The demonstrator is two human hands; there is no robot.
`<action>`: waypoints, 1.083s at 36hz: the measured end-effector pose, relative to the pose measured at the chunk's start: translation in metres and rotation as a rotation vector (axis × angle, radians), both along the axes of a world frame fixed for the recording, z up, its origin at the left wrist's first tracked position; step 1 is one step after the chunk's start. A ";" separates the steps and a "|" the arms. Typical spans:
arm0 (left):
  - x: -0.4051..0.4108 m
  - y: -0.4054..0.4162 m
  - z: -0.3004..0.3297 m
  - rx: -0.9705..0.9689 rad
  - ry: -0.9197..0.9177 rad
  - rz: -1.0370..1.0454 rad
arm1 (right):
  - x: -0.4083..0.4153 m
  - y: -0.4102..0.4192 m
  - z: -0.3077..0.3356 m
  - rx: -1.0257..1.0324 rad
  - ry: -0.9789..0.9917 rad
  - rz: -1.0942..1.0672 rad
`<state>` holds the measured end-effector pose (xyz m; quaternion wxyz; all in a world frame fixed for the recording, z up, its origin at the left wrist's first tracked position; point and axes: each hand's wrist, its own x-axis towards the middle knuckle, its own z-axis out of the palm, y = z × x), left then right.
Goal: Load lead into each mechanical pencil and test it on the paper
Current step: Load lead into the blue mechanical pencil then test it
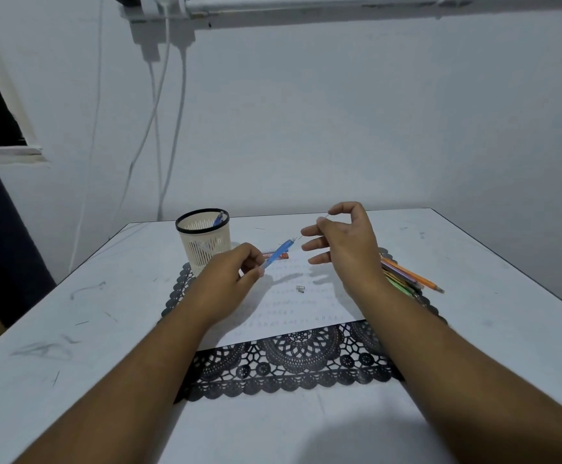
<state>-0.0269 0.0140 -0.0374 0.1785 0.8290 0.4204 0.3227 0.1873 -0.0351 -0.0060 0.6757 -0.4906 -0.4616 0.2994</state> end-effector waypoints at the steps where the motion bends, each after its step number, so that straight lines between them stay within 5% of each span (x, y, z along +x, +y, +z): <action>1: 0.000 -0.001 0.000 0.002 -0.006 0.001 | -0.001 -0.001 0.001 0.010 -0.010 -0.002; 39: 0.000 0.000 -0.002 0.008 -0.010 0.000 | -0.007 -0.005 -0.003 0.066 -0.181 -0.084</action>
